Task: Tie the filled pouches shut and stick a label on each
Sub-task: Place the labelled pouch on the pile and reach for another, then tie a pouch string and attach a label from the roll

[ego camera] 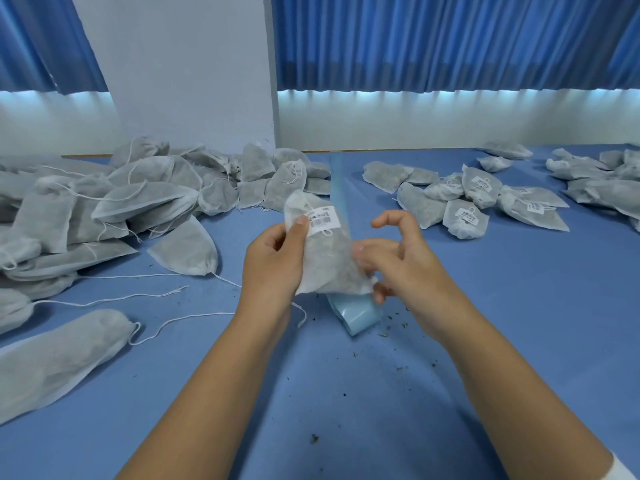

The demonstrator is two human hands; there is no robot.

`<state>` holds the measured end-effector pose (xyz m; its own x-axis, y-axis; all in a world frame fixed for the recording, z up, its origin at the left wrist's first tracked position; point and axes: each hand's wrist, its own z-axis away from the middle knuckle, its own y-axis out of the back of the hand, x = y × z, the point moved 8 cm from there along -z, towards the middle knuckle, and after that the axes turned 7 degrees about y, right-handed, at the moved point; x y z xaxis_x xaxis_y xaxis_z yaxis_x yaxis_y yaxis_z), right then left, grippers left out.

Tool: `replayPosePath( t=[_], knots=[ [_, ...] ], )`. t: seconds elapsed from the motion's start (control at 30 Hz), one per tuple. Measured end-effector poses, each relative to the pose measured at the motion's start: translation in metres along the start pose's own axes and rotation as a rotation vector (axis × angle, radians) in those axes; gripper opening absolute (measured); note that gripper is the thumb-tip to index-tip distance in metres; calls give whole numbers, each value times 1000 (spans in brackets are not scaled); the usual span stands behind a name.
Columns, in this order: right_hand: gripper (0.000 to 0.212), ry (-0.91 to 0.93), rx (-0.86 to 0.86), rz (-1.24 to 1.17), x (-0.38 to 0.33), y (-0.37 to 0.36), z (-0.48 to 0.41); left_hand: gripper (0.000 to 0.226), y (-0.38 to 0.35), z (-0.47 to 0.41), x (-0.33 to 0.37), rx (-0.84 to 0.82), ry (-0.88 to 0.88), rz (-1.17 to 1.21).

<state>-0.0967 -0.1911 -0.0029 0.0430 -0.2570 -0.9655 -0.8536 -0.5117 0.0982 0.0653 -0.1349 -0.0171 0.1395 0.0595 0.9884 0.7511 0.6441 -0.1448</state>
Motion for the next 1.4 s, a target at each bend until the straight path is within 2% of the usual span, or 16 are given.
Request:
replayPosePath(
  t=[0.1, 0.17, 0.3, 0.37, 0.47, 0.53, 0.63, 0.77, 0.9, 1.03, 1.17, 1.4],
  knots=[
    [25, 93, -105, 29, -7, -11, 3, 34, 4, -6, -5, 52, -8, -25],
    [19, 127, -80, -20, -10, -8, 1, 38, 7, -11, -6, 63, -20, -107],
    [22, -19, -61, -132, 1, 10, -5, 32, 29, -29, -8, 112, 0, -214],
    [23, -44, 44, -176, 7, 22, -9, 29, 47, -38, -5, 184, -36, -347],
    [25, 49, 325, -526, 9, 47, -15, 33, 63, -48, -3, 240, -87, -565],
    [36, 81, 356, -645, 11, 54, -15, 26, 71, -52, -3, 282, -102, -791],
    [36, 17, 283, -524, 17, 46, -15, 29, 85, -55, -5, 366, -65, -1118],
    [27, -36, 202, -333, 19, 33, -12, 44, 105, -55, -12, 402, 108, -1300],
    [24, -74, 172, -260, 22, 29, -10, 43, 109, -54, -20, 347, 226, -1330],
    [24, -88, 154, -214, 21, 25, -9, 17, 104, -56, -20, 328, 190, -1291],
    [22, -67, 166, -144, 17, 24, -7, 29, 96, -56, -24, 266, 166, -1235],
    [19, -27, 154, -36, 12, 22, -7, 34, 96, -55, -15, 283, 111, -1162]
  ],
)
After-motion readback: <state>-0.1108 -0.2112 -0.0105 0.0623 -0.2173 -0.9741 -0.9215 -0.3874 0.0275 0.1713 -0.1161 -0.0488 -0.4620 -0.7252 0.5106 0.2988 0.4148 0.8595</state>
